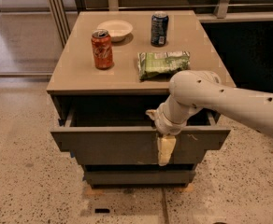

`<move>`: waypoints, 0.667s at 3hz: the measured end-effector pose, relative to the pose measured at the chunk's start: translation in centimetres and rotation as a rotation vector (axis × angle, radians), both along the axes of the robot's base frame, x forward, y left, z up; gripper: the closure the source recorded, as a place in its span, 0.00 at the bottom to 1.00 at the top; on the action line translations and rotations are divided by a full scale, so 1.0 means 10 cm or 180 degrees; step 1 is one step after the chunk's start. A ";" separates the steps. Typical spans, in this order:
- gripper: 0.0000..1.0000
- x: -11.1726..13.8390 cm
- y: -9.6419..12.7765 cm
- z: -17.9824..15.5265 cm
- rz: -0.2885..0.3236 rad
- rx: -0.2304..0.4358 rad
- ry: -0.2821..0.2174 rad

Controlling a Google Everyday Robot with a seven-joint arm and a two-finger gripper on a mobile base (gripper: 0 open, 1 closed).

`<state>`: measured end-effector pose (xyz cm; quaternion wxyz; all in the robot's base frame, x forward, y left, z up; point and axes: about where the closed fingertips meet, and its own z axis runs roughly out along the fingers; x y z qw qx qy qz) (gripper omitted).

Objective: Open top drawer

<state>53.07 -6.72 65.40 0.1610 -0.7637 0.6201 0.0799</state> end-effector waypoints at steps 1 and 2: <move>0.00 0.02 0.02 -0.05 0.0004 -0.0065 0.0170; 0.00 0.02 0.02 -0.05 0.0004 -0.0066 0.0171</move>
Offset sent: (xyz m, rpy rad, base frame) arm 0.0022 0.0014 -0.0044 -0.0171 0.0448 0.0006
